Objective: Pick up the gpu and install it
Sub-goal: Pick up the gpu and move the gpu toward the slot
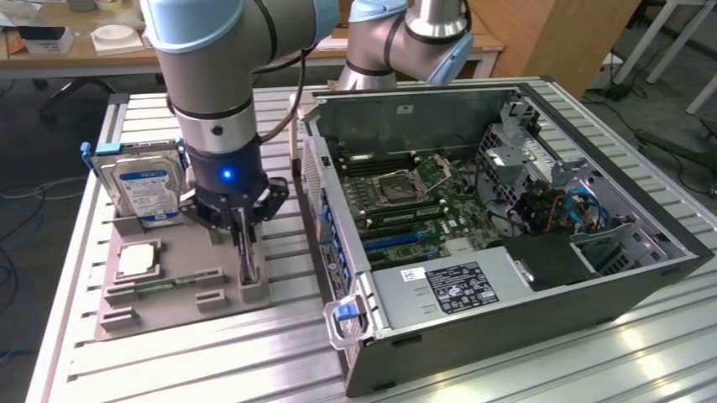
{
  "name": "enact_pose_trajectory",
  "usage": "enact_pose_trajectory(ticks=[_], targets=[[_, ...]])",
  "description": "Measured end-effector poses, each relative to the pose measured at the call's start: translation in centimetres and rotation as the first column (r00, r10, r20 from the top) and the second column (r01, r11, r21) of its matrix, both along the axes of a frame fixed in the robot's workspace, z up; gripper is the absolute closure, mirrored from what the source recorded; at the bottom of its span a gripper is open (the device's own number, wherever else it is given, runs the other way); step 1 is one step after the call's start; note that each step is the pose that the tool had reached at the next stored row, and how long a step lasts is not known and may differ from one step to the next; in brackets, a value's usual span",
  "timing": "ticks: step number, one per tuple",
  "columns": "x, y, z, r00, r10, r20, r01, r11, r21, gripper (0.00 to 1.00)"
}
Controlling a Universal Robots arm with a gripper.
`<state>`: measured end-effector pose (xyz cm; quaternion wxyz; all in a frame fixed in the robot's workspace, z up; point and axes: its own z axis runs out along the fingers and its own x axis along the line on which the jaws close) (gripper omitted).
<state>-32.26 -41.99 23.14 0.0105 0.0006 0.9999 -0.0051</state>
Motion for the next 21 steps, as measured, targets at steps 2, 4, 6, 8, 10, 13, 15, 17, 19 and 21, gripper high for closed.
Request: enact_pose_trajectory(ticks=[2, 4, 6, 8, 10, 13, 15, 17, 19, 21], targets=[[0.0, 0.00, 0.43, 1.0000, 0.000, -0.0002, 0.000, 1.0000, -0.0001, 0.73], [0.0, 0.00, 0.77, 1.0000, 0.000, -0.0001, 0.000, 1.0000, 0.0000, 0.73], [0.0, 0.00, 1.06, 1.0000, 0.000, -0.0001, 0.000, 1.0000, 0.0000, 0.73], [0.0, 0.00, 1.35, 1.0000, 0.000, -0.0001, 0.000, 1.0000, 0.0000, 0.73], [0.0, 0.00, 1.61, 1.0000, 0.000, 0.0000, 0.000, 1.0000, 0.0000, 0.73], [0.0, 0.00, 2.13, 1.0000, 0.000, -0.0002, 0.000, 1.0000, -0.0001, 0.73], [0.0, 0.00, 2.41, 1.0000, 0.000, 0.0000, 0.000, 1.0000, 0.0000, 0.73], [0.0, 0.00, 2.73, 1.0000, 0.000, -0.0001, 0.000, 1.0000, 0.0000, 0.73], [0.0, 0.00, 3.08, 1.0000, 0.000, -0.0001, 0.000, 1.0000, -0.0001, 0.73], [0.0, 0.00, 3.42, 1.0000, 0.000, -0.0001, 0.000, 1.0000, 0.0000, 0.73]])
